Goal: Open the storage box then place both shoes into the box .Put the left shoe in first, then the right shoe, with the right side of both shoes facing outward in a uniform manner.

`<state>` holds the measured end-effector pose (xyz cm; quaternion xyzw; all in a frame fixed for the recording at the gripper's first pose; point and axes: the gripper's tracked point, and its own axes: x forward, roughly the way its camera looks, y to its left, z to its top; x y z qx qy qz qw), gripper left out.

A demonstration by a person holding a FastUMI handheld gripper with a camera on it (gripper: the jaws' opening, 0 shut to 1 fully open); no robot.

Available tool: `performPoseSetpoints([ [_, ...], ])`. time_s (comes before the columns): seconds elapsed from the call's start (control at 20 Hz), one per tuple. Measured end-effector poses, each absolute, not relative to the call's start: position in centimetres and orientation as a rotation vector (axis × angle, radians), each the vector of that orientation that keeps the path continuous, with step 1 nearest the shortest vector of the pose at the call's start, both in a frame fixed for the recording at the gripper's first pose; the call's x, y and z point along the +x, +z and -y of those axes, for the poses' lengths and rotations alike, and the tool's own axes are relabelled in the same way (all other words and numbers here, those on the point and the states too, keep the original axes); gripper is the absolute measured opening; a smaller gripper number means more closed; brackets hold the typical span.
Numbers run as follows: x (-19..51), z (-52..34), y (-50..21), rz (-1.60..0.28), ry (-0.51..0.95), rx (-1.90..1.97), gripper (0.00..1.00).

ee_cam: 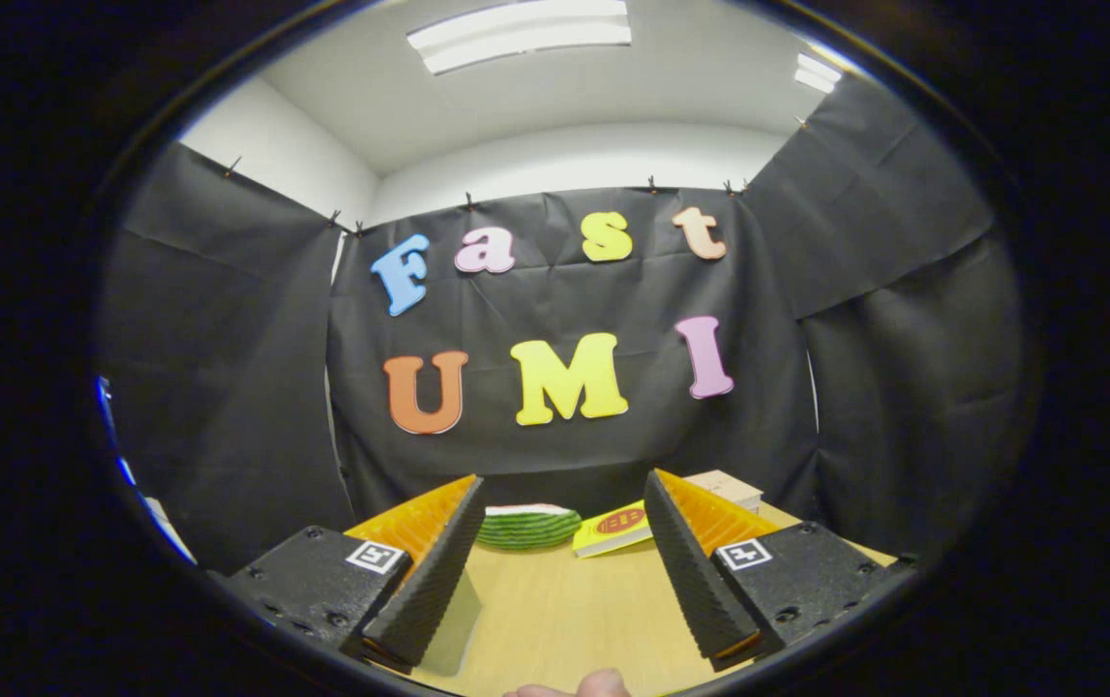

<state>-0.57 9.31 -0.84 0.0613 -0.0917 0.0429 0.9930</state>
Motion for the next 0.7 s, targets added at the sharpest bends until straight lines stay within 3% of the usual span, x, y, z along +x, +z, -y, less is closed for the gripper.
performPoseSetpoints([
  [0.7, -0.7, -10.0, -0.2, 0.156, 0.051, 0.015, 1.0],
])
